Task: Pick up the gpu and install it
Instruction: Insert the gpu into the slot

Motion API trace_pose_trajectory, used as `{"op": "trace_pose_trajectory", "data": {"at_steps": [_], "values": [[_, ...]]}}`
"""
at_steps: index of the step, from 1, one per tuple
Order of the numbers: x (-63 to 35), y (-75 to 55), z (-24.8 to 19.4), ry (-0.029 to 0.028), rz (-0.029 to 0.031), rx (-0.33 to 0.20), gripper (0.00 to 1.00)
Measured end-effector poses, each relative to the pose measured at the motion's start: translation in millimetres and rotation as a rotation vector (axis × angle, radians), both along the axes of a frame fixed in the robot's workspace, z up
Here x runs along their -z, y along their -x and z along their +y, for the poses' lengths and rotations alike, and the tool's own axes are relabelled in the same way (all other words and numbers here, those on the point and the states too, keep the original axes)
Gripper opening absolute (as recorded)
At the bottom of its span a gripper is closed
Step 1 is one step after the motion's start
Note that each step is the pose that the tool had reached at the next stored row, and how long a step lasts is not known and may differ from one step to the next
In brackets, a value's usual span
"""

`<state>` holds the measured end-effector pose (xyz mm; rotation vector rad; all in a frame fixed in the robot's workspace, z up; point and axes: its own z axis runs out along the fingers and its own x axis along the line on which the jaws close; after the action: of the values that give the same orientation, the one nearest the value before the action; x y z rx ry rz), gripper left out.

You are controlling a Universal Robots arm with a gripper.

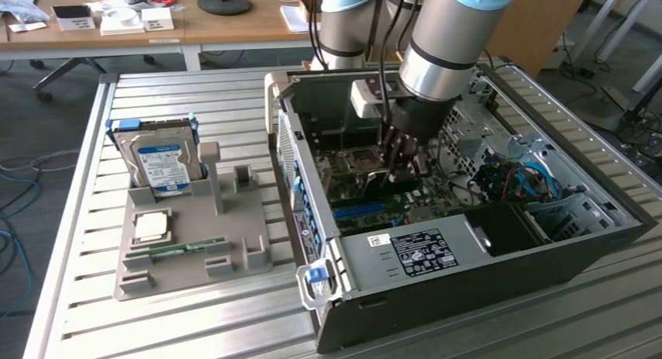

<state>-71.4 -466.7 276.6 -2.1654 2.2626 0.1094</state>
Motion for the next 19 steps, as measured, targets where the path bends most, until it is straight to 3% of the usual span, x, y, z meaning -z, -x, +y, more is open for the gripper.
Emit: {"op": "trace_pose_trajectory", "data": {"at_steps": [19], "values": [[6.5, 6.7, -0.9, 0.0001, 0.0000, 0.000, 0.27]]}}
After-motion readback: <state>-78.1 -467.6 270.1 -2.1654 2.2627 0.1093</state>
